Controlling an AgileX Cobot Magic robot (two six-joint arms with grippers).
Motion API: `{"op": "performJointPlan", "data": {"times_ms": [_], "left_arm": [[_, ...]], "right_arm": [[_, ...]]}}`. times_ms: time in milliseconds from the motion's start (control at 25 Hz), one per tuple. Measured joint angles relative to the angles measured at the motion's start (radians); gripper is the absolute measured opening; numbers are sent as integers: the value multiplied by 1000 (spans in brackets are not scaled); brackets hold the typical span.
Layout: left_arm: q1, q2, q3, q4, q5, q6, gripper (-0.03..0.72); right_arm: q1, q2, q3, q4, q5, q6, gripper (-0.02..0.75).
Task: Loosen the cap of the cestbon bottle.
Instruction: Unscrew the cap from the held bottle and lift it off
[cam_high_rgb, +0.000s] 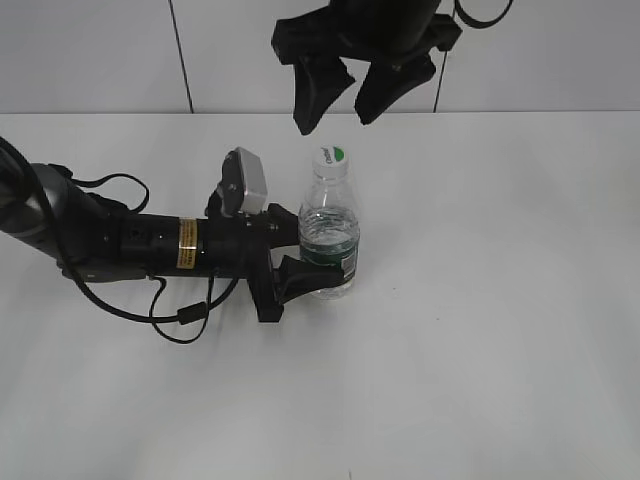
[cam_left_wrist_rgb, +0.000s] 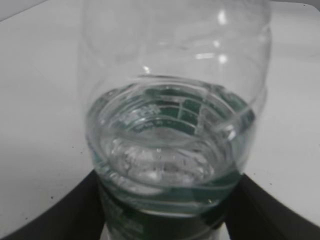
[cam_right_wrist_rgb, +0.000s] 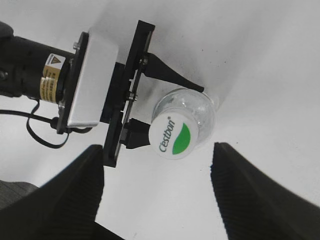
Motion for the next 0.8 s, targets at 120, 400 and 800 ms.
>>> {"op": "performJointPlan", "data": {"times_ms": [120, 400, 800], "left_arm": [[0, 0, 0, 0, 0, 0, 417], [0, 0, 0, 0, 0, 0, 417], [0, 0, 0, 0, -1, 0, 417]], "right_arm": [[0, 0, 11, 1, 0, 105, 502], [0, 7, 72, 1, 1, 152, 496], [0, 15, 75, 4, -35, 166, 496]]}}
